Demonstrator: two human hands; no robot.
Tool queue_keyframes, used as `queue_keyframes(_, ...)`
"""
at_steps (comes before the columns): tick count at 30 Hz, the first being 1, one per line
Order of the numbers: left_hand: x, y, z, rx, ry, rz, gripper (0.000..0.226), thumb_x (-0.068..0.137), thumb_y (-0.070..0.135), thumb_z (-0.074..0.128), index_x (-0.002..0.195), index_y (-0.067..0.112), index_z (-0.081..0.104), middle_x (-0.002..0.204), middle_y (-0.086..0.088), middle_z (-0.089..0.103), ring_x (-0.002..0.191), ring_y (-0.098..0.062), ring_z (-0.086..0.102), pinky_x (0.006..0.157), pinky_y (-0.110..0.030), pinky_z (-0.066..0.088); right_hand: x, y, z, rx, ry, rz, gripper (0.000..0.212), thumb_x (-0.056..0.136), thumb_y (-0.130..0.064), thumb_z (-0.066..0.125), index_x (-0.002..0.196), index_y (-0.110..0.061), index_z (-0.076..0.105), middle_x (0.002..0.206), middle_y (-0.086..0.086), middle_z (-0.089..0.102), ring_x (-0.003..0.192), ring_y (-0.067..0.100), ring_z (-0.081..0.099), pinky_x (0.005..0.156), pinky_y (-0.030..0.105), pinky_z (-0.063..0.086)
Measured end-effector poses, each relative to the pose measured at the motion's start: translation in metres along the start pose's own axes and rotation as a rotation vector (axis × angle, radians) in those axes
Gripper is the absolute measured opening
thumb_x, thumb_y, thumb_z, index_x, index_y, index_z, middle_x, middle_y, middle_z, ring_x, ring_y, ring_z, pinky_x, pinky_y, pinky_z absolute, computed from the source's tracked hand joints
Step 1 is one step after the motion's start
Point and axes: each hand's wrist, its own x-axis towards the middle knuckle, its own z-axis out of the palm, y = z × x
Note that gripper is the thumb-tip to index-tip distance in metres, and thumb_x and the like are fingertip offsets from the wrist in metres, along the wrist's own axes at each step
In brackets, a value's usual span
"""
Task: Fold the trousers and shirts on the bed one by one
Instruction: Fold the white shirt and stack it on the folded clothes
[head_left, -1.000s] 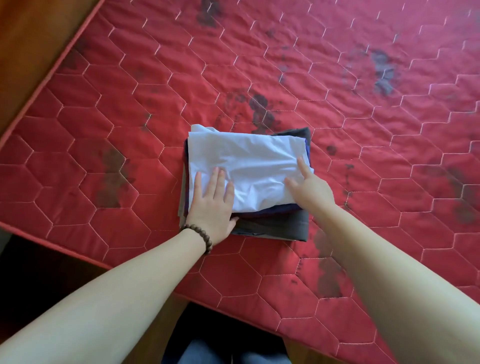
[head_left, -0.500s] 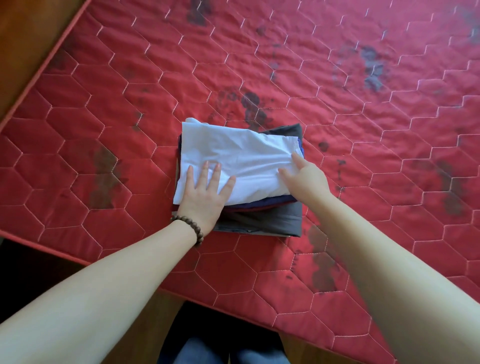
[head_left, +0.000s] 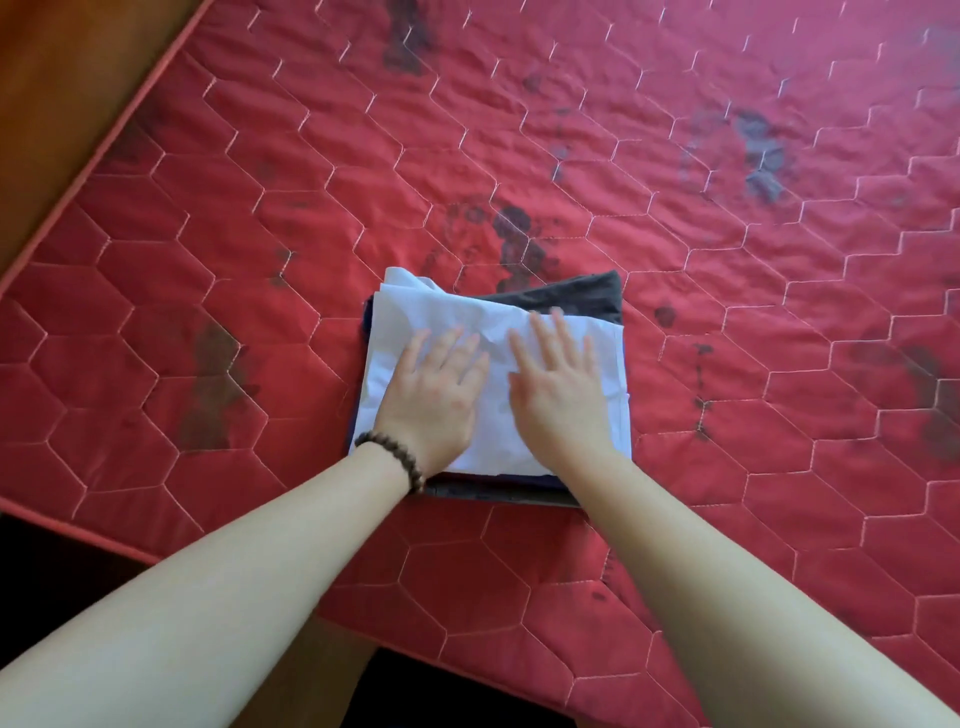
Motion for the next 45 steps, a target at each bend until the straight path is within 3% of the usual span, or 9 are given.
queue_keyframes(5, 0.002, -0.024, 0.037, 0.007, -0.195, -0.140, 0.059, 0.094, 0.045, 0.033, 0.150, 0.031, 0.023, 0.161, 0.003, 0.004, 0.147, -0.028, -0.008, 0.113, -0.063, -0.004, 0.026, 0.000, 0.035, -0.018, -0.263, -0.184, 0.063, 0.101, -0.043, 0.031, 0.153, -0.019, 0.005, 0.161, -0.002, -0.003, 0.148, 0.020, -0.009, 0.119, 0.046, -0.006)
queue_keyframes(15, -0.004, -0.015, 0.063, -0.262, -0.280, -0.429, 0.075, 0.085, 0.061, 0.038, 0.144, 0.055, -0.008, 0.149, 0.015, -0.039, 0.141, -0.027, -0.031, 0.106, -0.062, 0.021, 0.014, 0.051, 0.055, -0.140, -0.112, -0.064, 0.057, 0.095, -0.060, 0.021, 0.149, -0.042, 0.015, 0.161, -0.002, 0.005, 0.149, 0.025, -0.003, 0.118, 0.053, -0.005)
queue_keyframes(20, -0.006, -0.030, 0.061, -0.575, -0.097, -0.457, 0.058, 0.091, 0.041, 0.055, 0.141, 0.054, 0.029, 0.155, 0.014, -0.023, 0.142, -0.017, -0.029, 0.110, -0.066, 0.014, 0.021, 0.065, 0.047, 0.060, -0.079, -0.116, 0.053, 0.097, -0.042, 0.035, 0.148, -0.041, 0.018, 0.159, -0.003, -0.001, 0.149, 0.026, -0.003, 0.117, 0.042, -0.014)
queue_keyframes(23, -0.017, -0.049, 0.062, -0.679, -0.128, -0.478, 0.058, 0.088, 0.047, 0.058, 0.131, 0.069, 0.027, 0.150, 0.017, -0.037, 0.141, -0.023, -0.029, 0.112, -0.062, 0.008, 0.004, 0.079, 0.041, 0.070, 0.005, 0.105, 0.061, 0.089, -0.067, 0.037, 0.145, -0.052, 0.020, 0.160, 0.005, -0.015, 0.148, 0.030, -0.009, 0.117, 0.049, -0.009)
queue_keyframes(28, -0.030, -0.051, 0.061, -0.864, -0.262, -0.556, 0.060, 0.082, 0.058, 0.055, 0.127, 0.076, 0.020, 0.152, 0.022, -0.029, 0.120, 0.001, 0.050, 0.105, -0.029, 0.035, -0.011, 0.079, 0.040, 0.530, -0.218, 0.404, 0.069, 0.074, -0.071, 0.054, 0.127, -0.078, 0.011, 0.157, -0.004, -0.025, 0.144, 0.025, 0.023, 0.098, 0.032, 0.033)
queue_keyframes(31, -0.030, -0.050, 0.064, -0.895, -0.227, -0.564, 0.058, 0.081, 0.058, 0.057, 0.127, 0.075, 0.025, 0.156, 0.018, -0.013, 0.126, 0.011, 0.031, 0.108, -0.026, 0.026, -0.009, 0.080, 0.041, 0.568, -0.234, 0.402, 0.070, 0.072, -0.072, 0.054, 0.127, -0.078, 0.012, 0.159, 0.001, -0.016, 0.145, 0.026, 0.018, 0.108, 0.036, 0.029)
queue_keyframes(34, -0.033, -0.049, 0.064, -0.912, -0.216, -0.592, 0.059, 0.081, 0.059, 0.059, 0.126, 0.075, 0.025, 0.157, 0.009, -0.005, 0.139, -0.011, 0.030, 0.109, -0.025, 0.023, -0.013, 0.079, 0.042, 0.564, -0.247, 0.433, 0.069, 0.072, -0.074, 0.053, 0.127, -0.079, 0.011, 0.160, 0.007, -0.008, 0.145, 0.028, 0.020, 0.110, 0.040, 0.029)
queue_keyframes(39, -0.032, -0.044, 0.056, -0.913, -0.281, -0.669, 0.060, 0.079, 0.065, 0.057, 0.122, 0.080, 0.019, 0.156, -0.004, -0.026, 0.148, -0.023, 0.002, 0.117, -0.035, 0.018, -0.012, 0.079, 0.037, 0.646, -0.278, 0.453, 0.068, 0.075, -0.068, 0.060, 0.125, -0.079, 0.015, 0.158, 0.000, 0.001, 0.143, 0.021, 0.025, 0.111, 0.033, 0.027)
queue_keyframes(45, -0.031, -0.048, 0.044, -0.919, -0.335, -0.678, 0.060, 0.081, 0.066, 0.054, 0.123, 0.081, 0.014, 0.155, -0.012, 0.010, 0.140, -0.029, 0.030, 0.113, -0.032, 0.023, -0.013, 0.076, 0.029, 0.732, -0.308, 0.481, 0.071, 0.076, -0.060, 0.067, 0.129, -0.073, 0.022, 0.153, -0.007, 0.009, 0.136, 0.019, 0.034, 0.107, 0.023, 0.026)
